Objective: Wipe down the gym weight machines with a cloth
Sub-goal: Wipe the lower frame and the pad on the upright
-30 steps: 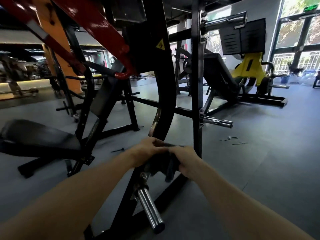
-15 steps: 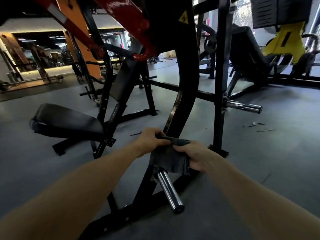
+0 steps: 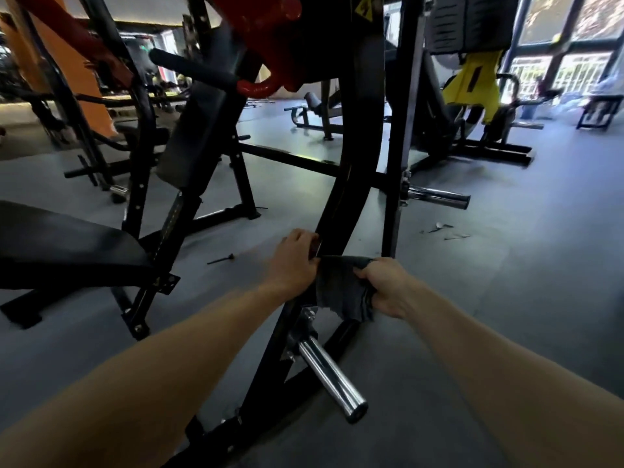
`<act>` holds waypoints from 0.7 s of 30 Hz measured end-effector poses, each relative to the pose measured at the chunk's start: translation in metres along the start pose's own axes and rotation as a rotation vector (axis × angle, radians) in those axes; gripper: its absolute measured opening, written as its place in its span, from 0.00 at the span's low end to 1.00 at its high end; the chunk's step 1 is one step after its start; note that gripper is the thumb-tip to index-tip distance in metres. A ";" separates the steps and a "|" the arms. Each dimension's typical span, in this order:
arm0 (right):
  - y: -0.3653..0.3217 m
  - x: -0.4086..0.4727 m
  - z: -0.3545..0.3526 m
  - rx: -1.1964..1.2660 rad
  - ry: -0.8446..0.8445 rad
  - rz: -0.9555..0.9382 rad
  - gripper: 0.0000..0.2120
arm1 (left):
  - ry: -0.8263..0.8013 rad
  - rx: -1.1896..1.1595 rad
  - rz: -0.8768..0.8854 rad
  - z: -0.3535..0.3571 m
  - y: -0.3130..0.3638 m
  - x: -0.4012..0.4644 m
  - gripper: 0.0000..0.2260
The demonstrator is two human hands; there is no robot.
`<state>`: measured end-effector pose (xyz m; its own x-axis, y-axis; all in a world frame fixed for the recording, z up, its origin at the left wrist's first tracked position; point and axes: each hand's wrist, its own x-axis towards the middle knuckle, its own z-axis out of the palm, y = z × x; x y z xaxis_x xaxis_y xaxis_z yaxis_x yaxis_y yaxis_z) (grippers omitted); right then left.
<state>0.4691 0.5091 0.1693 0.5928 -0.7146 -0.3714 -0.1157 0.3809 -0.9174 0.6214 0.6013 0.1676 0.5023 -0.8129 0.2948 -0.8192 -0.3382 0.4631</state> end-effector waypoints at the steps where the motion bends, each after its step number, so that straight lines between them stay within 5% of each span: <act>1: -0.001 0.003 -0.002 0.033 0.047 0.016 0.12 | 0.022 0.095 0.083 0.002 0.000 0.004 0.26; 5: -0.004 0.018 -0.011 0.188 0.203 0.056 0.16 | 0.011 0.592 0.396 0.016 0.003 0.018 0.37; 10: -0.005 0.043 -0.023 0.376 0.258 -0.022 0.16 | -0.047 0.891 0.416 0.049 -0.011 0.019 0.39; 14: -0.016 0.060 -0.015 0.496 0.195 -0.100 0.07 | 0.032 0.901 0.438 0.061 -0.018 0.013 0.29; 17: -0.045 0.087 -0.016 0.532 0.112 -0.191 0.12 | 0.055 1.003 0.508 0.057 -0.020 0.026 0.27; 21: -0.094 0.118 -0.020 0.431 0.028 -0.366 0.13 | 0.371 1.006 0.555 0.026 0.019 0.061 0.26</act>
<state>0.5340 0.3770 0.2087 0.5112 -0.8580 -0.0491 0.4325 0.3063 -0.8480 0.6293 0.5327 0.1725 -0.0724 -0.8347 0.5460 -0.7149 -0.3383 -0.6120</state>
